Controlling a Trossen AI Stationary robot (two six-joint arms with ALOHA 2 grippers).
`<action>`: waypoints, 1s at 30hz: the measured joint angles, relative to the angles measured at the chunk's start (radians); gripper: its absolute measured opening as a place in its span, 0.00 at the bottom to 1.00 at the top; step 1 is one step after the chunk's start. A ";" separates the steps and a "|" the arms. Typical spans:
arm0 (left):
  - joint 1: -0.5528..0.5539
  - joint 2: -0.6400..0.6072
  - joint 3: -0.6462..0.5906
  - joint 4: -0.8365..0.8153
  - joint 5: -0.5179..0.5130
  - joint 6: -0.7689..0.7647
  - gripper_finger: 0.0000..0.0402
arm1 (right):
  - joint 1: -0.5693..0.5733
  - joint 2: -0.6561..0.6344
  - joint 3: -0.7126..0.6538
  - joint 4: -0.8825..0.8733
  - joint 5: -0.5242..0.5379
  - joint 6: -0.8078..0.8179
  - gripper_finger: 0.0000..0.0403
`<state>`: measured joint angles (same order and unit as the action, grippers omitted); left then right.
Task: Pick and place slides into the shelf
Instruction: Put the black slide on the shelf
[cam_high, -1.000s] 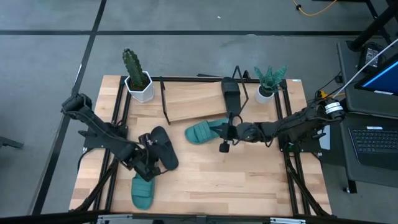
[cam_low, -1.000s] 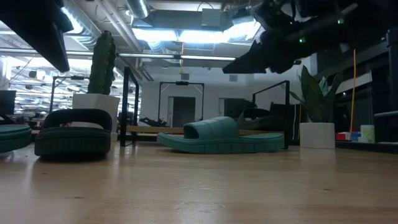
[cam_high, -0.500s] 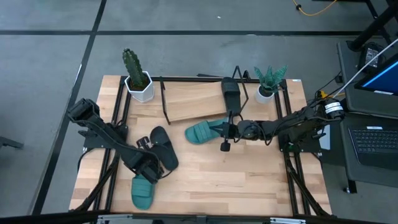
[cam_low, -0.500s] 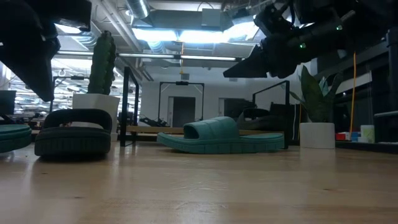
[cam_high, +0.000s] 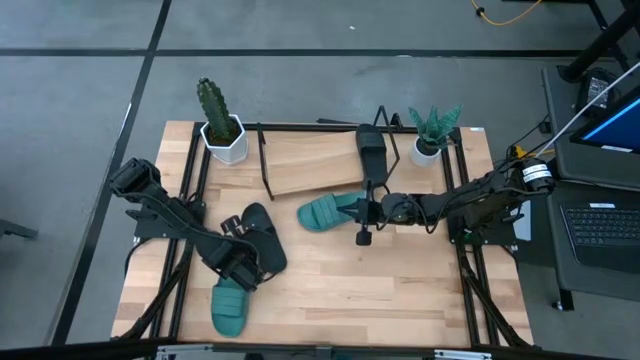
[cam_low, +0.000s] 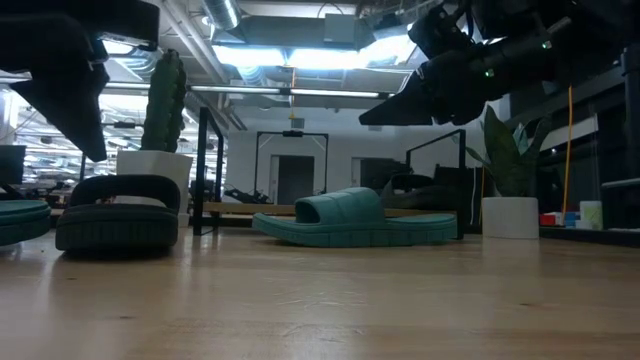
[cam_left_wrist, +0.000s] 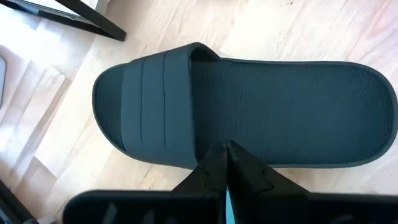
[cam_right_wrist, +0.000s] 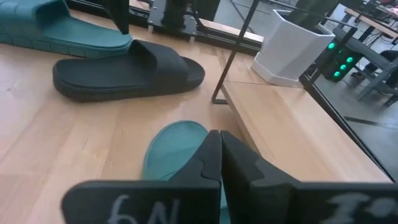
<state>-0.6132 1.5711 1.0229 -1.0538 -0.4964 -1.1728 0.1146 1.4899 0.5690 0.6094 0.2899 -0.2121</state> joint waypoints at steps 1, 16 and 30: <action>0.000 0.000 0.000 0.000 0.000 0.000 0.00 | 0.000 0.000 0.000 0.000 -0.005 0.000 0.01; 0.000 0.000 0.000 0.000 -0.002 -0.008 0.00 | 0.000 0.000 0.000 -0.003 -0.057 0.001 0.01; 0.004 0.000 -0.001 0.000 0.020 0.003 0.32 | 0.000 0.000 0.000 -0.003 -0.059 0.026 0.01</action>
<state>-0.6090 1.5711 1.0222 -1.0538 -0.4766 -1.1698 0.1150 1.4899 0.5690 0.6064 0.2310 -0.1860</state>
